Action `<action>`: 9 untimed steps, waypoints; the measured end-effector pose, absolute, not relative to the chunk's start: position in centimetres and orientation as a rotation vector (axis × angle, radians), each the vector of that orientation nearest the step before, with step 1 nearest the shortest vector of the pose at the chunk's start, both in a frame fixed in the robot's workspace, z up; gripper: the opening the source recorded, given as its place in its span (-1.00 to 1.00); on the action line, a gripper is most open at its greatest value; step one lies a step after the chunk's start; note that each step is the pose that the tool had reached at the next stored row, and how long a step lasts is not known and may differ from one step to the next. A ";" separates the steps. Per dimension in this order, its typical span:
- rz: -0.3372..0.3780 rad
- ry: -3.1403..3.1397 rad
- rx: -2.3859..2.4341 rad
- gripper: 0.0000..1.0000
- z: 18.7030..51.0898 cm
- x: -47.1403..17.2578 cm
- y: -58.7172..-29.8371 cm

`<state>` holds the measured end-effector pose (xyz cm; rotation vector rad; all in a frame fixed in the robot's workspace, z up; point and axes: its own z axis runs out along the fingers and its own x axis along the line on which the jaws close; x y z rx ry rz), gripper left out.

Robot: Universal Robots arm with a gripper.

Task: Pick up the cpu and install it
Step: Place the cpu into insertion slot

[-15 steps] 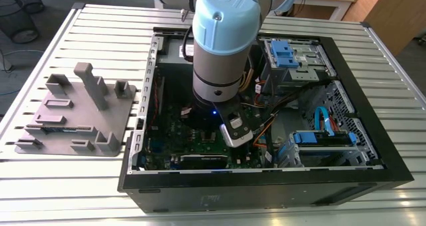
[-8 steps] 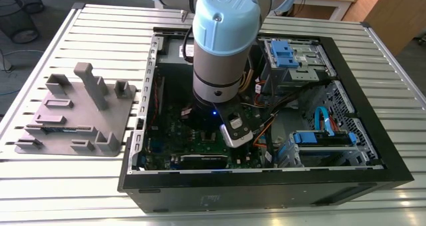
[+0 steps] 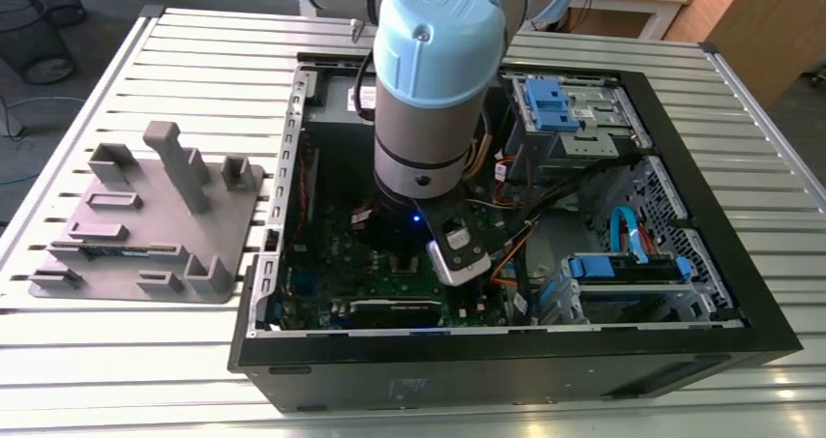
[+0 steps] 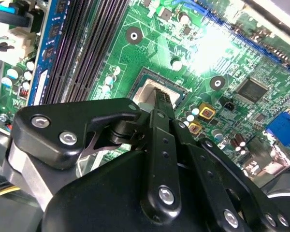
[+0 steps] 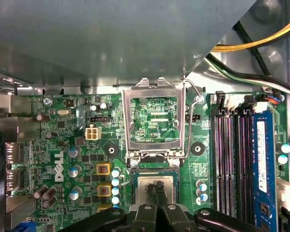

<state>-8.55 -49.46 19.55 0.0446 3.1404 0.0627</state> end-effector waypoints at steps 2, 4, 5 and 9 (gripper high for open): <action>0.059 3.142 0.045 -0.79 20.1 -8.6 -49.5; 0.059 3.142 0.045 -0.79 20.6 -8.6 -49.5; 0.058 3.142 0.045 -0.79 20.9 -8.6 -49.5; 0.059 3.142 0.045 -0.79 21.8 -8.6 -49.5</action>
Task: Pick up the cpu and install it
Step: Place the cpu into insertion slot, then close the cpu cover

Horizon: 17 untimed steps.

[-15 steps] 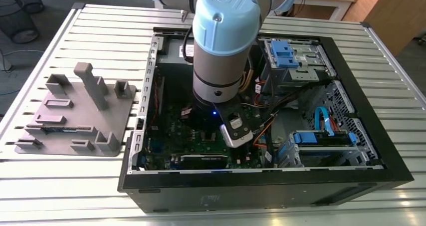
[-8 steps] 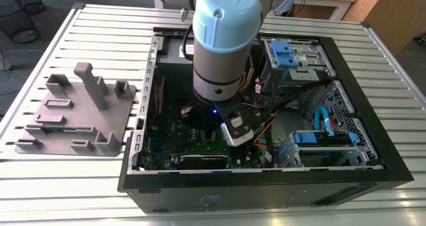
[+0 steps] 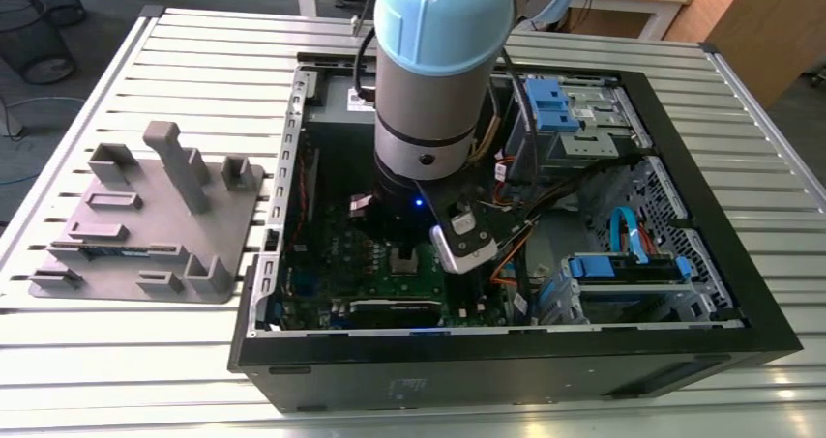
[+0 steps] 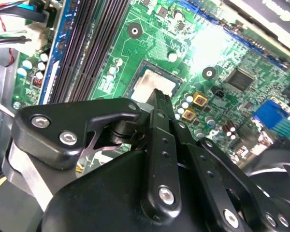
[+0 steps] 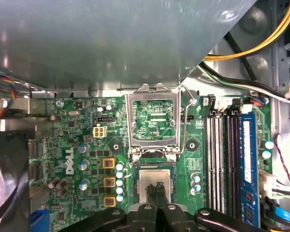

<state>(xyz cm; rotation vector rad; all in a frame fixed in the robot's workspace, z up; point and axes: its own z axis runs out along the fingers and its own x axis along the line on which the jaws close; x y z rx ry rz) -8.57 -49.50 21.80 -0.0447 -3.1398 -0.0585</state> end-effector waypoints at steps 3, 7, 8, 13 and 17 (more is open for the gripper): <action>-0.059 -3.140 -0.045 -0.79 21.9 -8.6 -49.5; -0.059 -3.140 -0.045 -0.79 22.0 -8.6 -49.5; -0.058 -3.140 -0.045 -0.79 22.0 -8.6 -49.5; -0.059 -3.140 -0.045 -0.79 22.0 -8.6 -49.5; -0.062 -3.140 -0.045 -0.79 22.2 -8.6 -49.5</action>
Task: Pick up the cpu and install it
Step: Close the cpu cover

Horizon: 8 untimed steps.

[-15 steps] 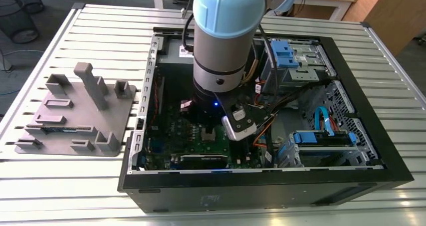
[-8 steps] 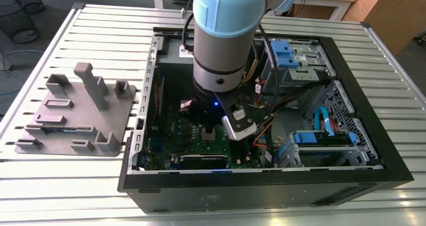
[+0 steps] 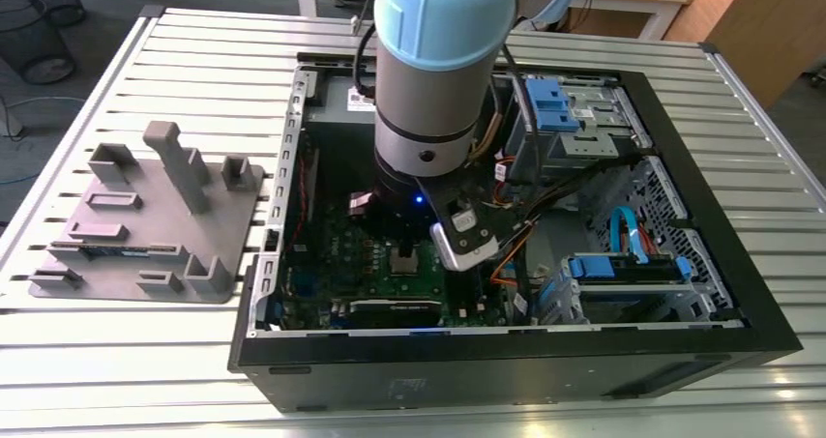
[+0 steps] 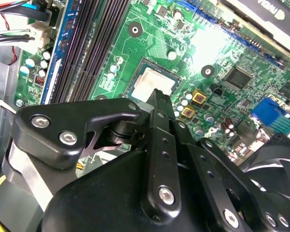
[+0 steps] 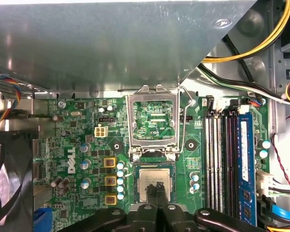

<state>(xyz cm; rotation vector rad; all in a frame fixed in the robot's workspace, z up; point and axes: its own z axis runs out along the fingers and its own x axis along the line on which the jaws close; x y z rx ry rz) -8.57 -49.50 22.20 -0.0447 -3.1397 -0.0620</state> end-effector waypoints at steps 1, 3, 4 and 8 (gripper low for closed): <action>-0.063 -3.140 -0.045 -0.79 22.3 -8.6 -49.5; -0.064 -3.140 -0.045 -0.79 22.5 -8.6 -49.5; -0.064 -3.140 -0.045 -0.79 22.5 -8.6 -49.5; -0.064 -3.140 -0.044 -0.79 22.5 -8.5 -49.5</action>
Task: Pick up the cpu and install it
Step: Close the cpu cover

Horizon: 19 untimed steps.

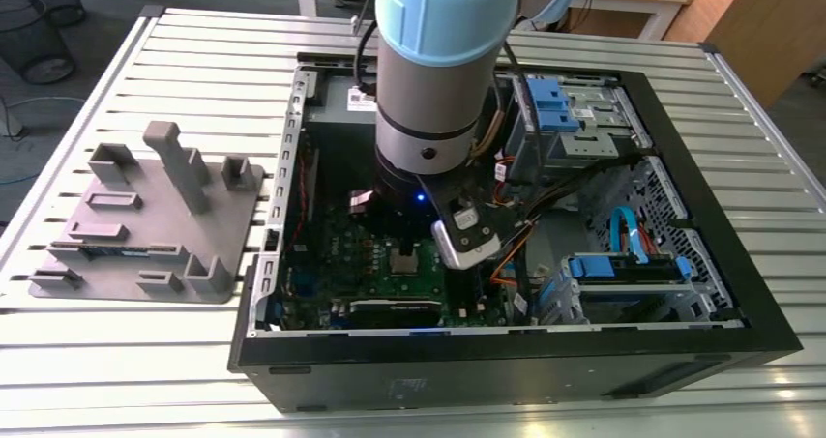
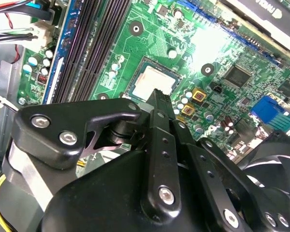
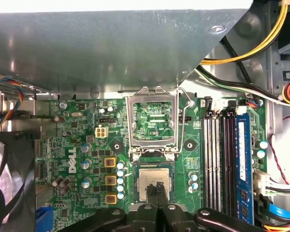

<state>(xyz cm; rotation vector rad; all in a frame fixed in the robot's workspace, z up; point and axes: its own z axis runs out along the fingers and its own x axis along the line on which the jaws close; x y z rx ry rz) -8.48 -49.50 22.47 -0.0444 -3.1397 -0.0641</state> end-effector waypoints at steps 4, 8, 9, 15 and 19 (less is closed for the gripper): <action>-0.064 -3.140 -0.045 -0.79 22.5 -7.9 -49.5; -0.064 -3.140 -0.045 -0.79 22.4 -7.0 -49.5; -0.064 -3.140 -0.045 -0.79 22.4 -6.8 -49.5; -0.064 -3.140 -0.045 -0.79 22.4 -5.5 -49.4; -0.064 -3.140 -0.045 -0.79 22.4 -4.9 -49.2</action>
